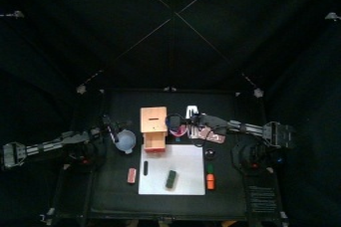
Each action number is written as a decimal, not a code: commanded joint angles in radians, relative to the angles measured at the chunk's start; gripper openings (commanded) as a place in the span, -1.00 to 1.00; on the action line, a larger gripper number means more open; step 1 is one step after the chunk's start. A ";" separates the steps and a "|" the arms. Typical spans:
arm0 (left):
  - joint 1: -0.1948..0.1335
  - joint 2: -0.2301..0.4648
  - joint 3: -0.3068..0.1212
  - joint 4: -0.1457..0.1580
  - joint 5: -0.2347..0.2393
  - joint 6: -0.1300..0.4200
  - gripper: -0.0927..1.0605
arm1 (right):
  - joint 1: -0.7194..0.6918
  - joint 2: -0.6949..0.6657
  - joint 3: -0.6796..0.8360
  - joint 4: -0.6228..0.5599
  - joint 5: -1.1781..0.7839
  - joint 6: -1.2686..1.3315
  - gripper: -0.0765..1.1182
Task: Place sushi on board then cut the sushi with the knife then place the pieces on the plate
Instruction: Grasp knife edge with left hand
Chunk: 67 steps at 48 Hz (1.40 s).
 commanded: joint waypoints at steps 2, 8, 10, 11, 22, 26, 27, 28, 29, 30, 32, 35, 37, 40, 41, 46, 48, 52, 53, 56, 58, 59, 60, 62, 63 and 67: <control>0.005 0.006 -0.032 0.002 -0.008 0.002 -0.82 | 0.002 -0.109 0.026 0.017 -0.021 0.005 -0.26; 0.003 0.006 -0.040 0.000 -0.008 0.000 -0.82 | 0.000 -0.176 0.080 0.055 -0.074 0.015 -0.26; 0.000 0.006 -0.044 0.002 -0.008 0.000 -0.82 | -0.002 -0.199 0.101 0.077 -0.106 0.032 -0.26; -0.002 0.006 -0.046 0.003 -0.008 0.000 -0.82 | -0.002 -0.219 0.117 0.091 -0.132 0.049 -0.26; -0.026 0.006 -0.081 0.012 -0.008 0.000 -0.81 | 0.009 -0.362 0.318 0.152 -0.371 0.150 -0.26; -0.052 0.008 -0.087 0.018 -0.008 0.002 -0.81 | 0.018 -0.413 0.417 0.184 -0.511 0.187 -0.26; -0.058 0.009 -0.089 0.020 -0.008 0.002 -0.81 | 0.018 -0.425 0.443 0.193 -0.551 0.193 -0.26; -0.066 0.012 -0.089 0.023 -0.008 0.002 -0.81 | 0.018 -0.436 0.469 0.204 -0.592 0.202 -0.26; -0.074 0.015 -0.091 0.023 -0.009 0.002 -0.80 | 0.020 -0.446 0.494 0.212 -0.635 0.207 -0.26; -0.080 0.018 -0.091 0.025 -0.009 0.002 -0.80 | 0.020 -0.456 0.518 0.222 -0.676 0.212 -0.26; -0.094 0.026 -0.092 0.026 -0.011 0.002 -0.77 | 0.023 -0.474 0.568 0.239 -0.756 0.222 -0.26; -0.120 0.040 -0.092 0.032 -0.020 0.002 -0.72 | 0.032 -0.495 0.630 0.258 -0.859 0.235 -0.26; -0.138 0.052 -0.094 0.037 -0.031 0.002 -0.67 | 0.038 -0.505 0.670 0.272 -0.920 0.239 -0.26; -0.173 0.075 -0.098 0.048 -0.058 0.002 -0.56 | 0.055 -0.515 0.724 0.284 -1.006 0.242 -0.26; -0.183 0.083 -0.100 0.054 -0.064 0.002 -0.53 | 0.058 -0.517 0.739 0.287 -1.029 0.242 -0.26; -0.224 0.121 -0.110 0.075 -0.097 0.002 -0.30 | 0.084 -0.517 0.805 0.291 -1.141 0.242 -0.26; -0.236 0.135 -0.115 0.081 -0.106 0.002 -0.20 | 0.094 -0.517 0.828 0.290 -1.186 0.241 -0.26; -0.258 0.161 -0.124 0.092 -0.123 0.000 0.02 | 0.112 -0.514 0.868 0.295 -1.273 0.241 -0.26; -0.264 0.169 -0.126 0.092 -0.127 0.000 0.08 | 0.115 -0.515 0.877 0.295 -1.295 0.242 -0.26; -0.279 0.193 -0.132 0.092 -0.143 0.000 0.26 | 0.135 -0.514 0.904 0.302 -1.351 0.244 -0.26; -0.290 0.209 -0.135 0.092 -0.152 -0.002 0.36 | 0.147 -0.515 0.916 0.311 -1.378 0.244 -0.27; -0.295 0.216 -0.137 0.092 -0.155 -0.003 0.40 | 0.153 -0.514 0.922 0.314 -1.390 0.244 -0.27; -0.301 0.225 -0.138 0.091 -0.161 -0.005 0.44 | 0.161 -0.512 0.927 0.319 -1.399 0.242 -0.27; -0.310 0.242 -0.141 0.089 -0.172 -0.006 0.51 | 0.175 -0.509 0.937 0.325 -1.413 0.242 -0.26; -0.314 0.252 -0.144 0.089 -0.178 -0.006 0.54 | 0.181 -0.506 0.939 0.327 -1.417 0.242 -0.27; -0.334 0.295 -0.158 0.089 -0.210 -0.005 0.64 | 0.198 -0.494 0.950 0.331 -1.424 0.242 -0.27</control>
